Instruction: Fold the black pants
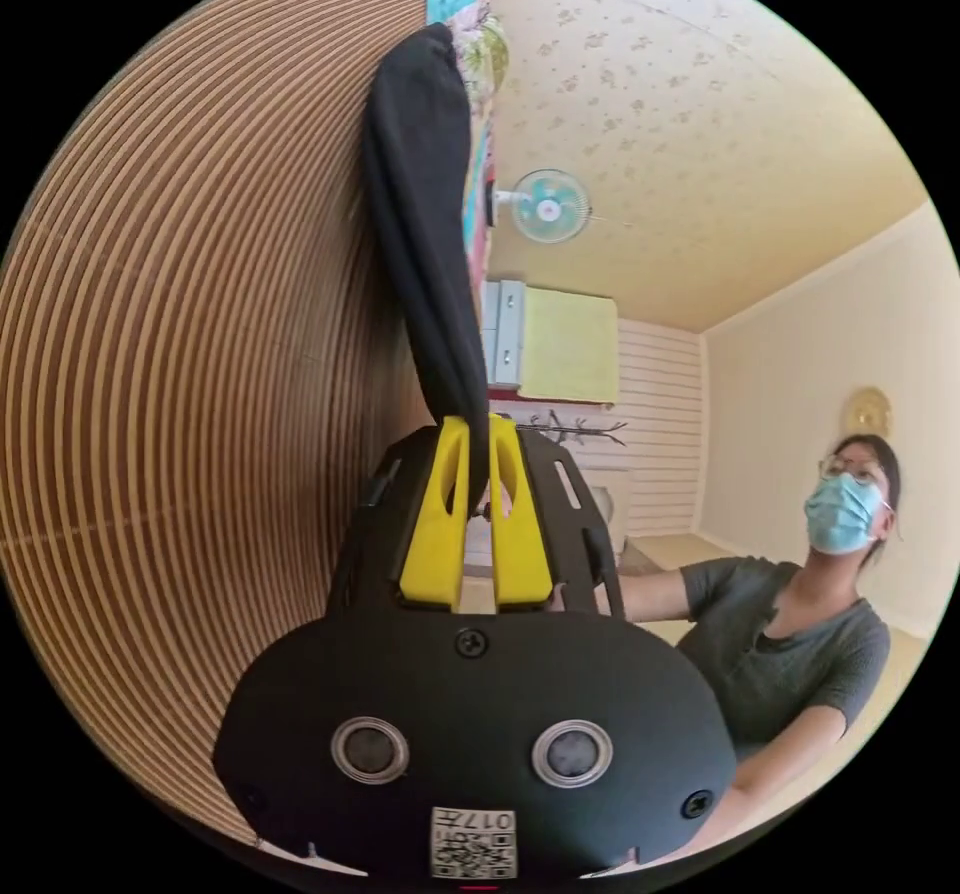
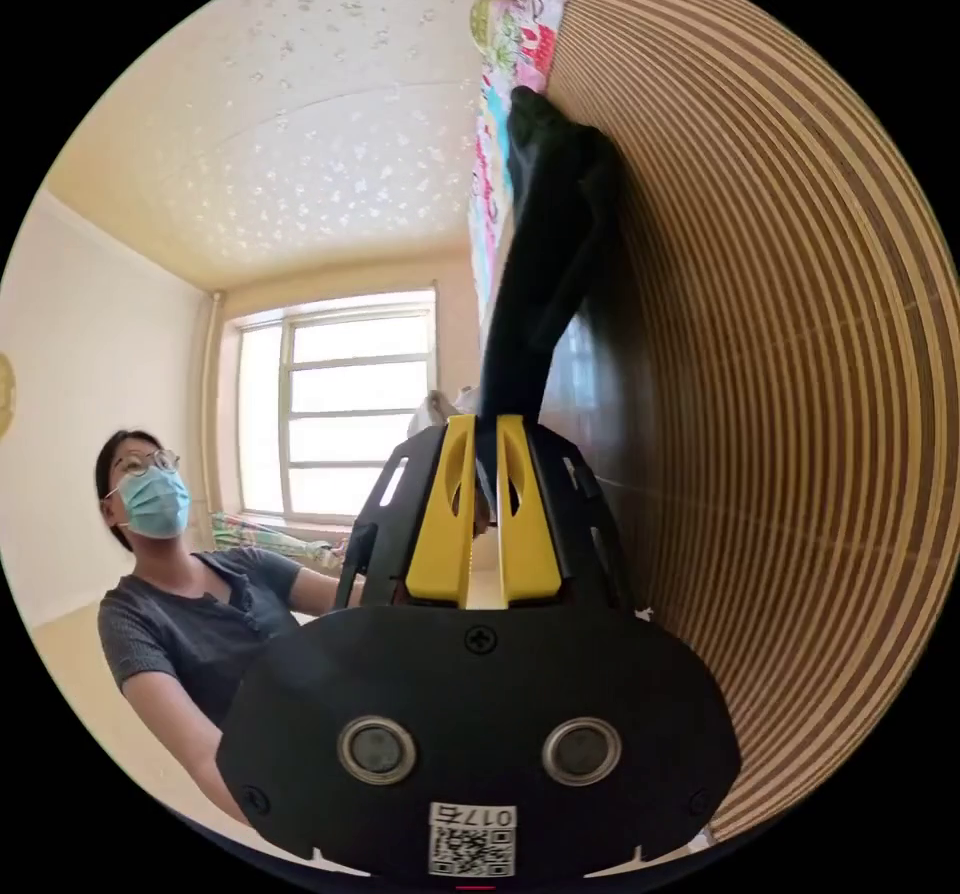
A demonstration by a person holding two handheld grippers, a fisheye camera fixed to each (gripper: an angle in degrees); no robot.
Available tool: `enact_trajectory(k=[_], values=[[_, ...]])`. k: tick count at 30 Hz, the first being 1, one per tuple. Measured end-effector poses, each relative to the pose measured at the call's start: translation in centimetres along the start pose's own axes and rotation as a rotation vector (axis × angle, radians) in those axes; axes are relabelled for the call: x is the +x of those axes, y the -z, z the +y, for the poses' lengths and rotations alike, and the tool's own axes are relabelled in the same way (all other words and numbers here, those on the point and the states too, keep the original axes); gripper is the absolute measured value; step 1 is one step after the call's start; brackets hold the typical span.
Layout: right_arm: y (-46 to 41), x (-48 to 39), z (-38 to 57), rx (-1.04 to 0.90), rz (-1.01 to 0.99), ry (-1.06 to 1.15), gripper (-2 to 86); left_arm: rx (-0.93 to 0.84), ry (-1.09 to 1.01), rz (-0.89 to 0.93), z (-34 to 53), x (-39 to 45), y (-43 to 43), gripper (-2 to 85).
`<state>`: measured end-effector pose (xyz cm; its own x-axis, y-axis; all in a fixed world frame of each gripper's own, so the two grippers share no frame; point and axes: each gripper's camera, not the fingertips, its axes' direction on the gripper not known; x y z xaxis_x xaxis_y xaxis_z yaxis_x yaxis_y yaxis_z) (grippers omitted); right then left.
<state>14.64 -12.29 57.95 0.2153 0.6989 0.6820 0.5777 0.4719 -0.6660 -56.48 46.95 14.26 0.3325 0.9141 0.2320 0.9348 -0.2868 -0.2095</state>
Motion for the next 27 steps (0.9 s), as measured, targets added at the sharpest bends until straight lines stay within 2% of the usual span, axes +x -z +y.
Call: enact_trajectory(k=[2, 8, 16, 22, 27], values=[[1.5, -3.8, 3.9, 0.008, -0.113, 0.071, 3.2, 0.003, -0.075, 0.074, 2.7, 3.8, 0.4, 3.8], [3.8, -17.0, 8.6, -0.031, -0.055, 0.321, 2.7, 0.035, -0.269, 0.073, 8.1, 18.8, -0.4, 3.7], [5.6, -32.1, 11.0, -0.098, -0.216, 0.720, 2.5, -0.007, -0.754, 0.103, 10.1, 40.3, -3.2, 3.7], [7.3, -38.3, 16.5, -0.157, -0.354, 0.923, 2.3, -0.115, -0.979, 0.126, 16.5, 49.2, -5.8, 3.8], [7.7, -41.0, 18.8, -0.086, -0.373, 0.976, 2.1, -0.064, -0.965, 0.166, 17.9, 51.1, -7.3, 3.7]])
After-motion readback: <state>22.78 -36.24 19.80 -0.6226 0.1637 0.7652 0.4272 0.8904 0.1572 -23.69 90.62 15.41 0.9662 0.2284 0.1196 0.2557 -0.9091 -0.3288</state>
